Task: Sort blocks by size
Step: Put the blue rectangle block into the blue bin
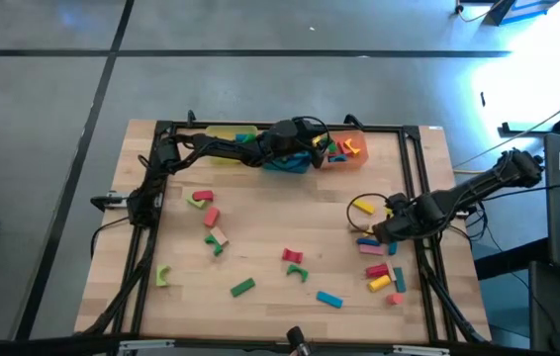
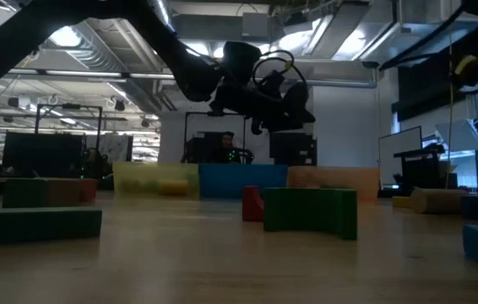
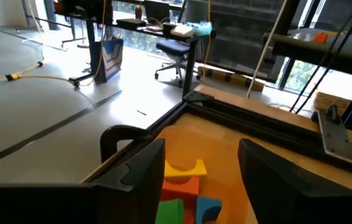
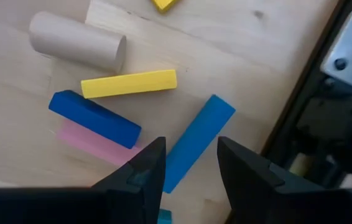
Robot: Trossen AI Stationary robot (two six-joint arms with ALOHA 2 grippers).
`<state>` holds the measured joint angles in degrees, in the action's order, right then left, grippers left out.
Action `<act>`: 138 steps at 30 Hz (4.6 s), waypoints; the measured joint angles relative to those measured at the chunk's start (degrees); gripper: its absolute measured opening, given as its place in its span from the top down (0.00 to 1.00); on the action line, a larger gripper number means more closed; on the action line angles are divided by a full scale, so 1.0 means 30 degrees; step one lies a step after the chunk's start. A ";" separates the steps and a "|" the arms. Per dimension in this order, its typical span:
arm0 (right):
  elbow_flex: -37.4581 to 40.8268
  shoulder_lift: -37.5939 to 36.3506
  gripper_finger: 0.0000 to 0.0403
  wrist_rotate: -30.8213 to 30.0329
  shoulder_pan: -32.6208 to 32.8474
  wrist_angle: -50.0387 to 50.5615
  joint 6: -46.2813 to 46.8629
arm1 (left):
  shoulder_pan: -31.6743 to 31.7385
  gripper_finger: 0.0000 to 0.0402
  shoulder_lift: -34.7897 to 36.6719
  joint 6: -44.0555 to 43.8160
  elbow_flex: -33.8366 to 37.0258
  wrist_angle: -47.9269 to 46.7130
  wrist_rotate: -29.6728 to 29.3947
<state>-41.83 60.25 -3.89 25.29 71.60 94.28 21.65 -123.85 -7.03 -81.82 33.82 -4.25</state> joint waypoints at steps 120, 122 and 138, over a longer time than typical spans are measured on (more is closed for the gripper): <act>-0.7217 0.8619 0.83 -0.8471 -0.8275 -0.8161 -2.2470 | -0.5038 0.55 1.2242 0.2740 0.5408 -1.5318 0.1421; -0.7217 0.8626 0.83 -0.7626 -0.9625 -1.0539 -2.5123 | -0.5717 0.55 1.2247 0.2489 0.5428 -1.6428 0.1428; -0.7217 1.0481 0.82 0.0552 -1.6647 -2.0400 -3.0658 | -1.0607 0.55 1.2247 -0.5512 0.5435 -2.3833 0.1370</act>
<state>-63.48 91.69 -2.23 -24.65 10.40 2.31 -10.17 -87.11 -23.56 -65.52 -37.68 -0.14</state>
